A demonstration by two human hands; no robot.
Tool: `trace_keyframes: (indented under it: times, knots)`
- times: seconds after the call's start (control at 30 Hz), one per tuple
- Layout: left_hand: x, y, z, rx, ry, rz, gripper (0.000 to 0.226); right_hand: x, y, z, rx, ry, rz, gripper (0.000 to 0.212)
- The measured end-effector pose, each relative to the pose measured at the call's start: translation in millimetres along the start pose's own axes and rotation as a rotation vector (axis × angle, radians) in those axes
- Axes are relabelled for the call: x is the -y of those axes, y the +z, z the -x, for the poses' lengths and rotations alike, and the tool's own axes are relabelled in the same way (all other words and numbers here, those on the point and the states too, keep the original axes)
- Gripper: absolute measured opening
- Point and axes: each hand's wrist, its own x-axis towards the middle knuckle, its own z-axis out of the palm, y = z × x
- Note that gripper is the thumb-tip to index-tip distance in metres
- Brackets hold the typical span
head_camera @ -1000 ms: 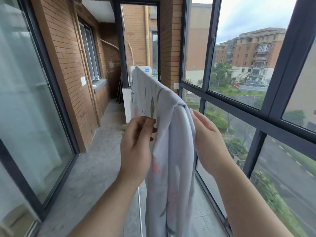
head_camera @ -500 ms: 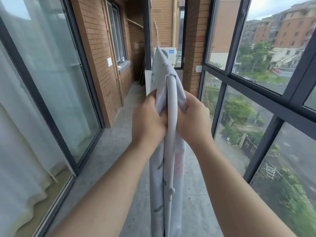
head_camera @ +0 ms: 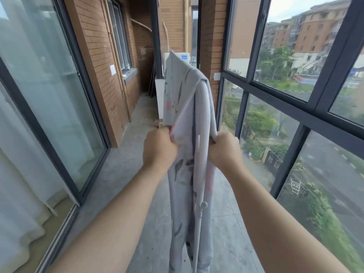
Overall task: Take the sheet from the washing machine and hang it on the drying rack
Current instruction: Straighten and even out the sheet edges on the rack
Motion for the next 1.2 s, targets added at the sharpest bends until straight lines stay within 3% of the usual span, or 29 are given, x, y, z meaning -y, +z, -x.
trace_keyframes:
  times: [0.17, 0.3, 0.43, 0.6, 0.9, 1.07, 1.2]
  knots:
    - [11, 2, 8, -0.117, -0.046, 0.077, 0.022, -21, 3, 0, -0.085, 0.072, -0.071, 0.041]
    - [18, 36, 26, 0.06, -0.135, 0.124, 0.014, -30, 24, 9, 0.087, 0.085, -0.009, 0.044]
    - [41, 49, 41, 0.093, -0.186, 0.047, 0.024, -57, 32, 12, 0.062, 0.139, -0.041, 0.046]
    - [49, 67, 58, 0.099, -0.136, 0.01, 0.014, -82, 50, 21, 0.103, 0.119, -0.002, 0.04]
    - [84, 117, 111, 0.248, -0.26, 0.025, 0.016, -142, 87, 43, 0.112, 0.191, -0.099, 0.02]
    - [89, 130, 143, 0.245, -0.374, 0.019, 0.014, -176, 111, 66, 0.25, 0.264, -0.158, 0.027]
    - [104, 145, 174, 0.268, -0.5, -0.056, 0.023, -205, 138, 84, 0.441, 0.315, -0.045, 0.027]
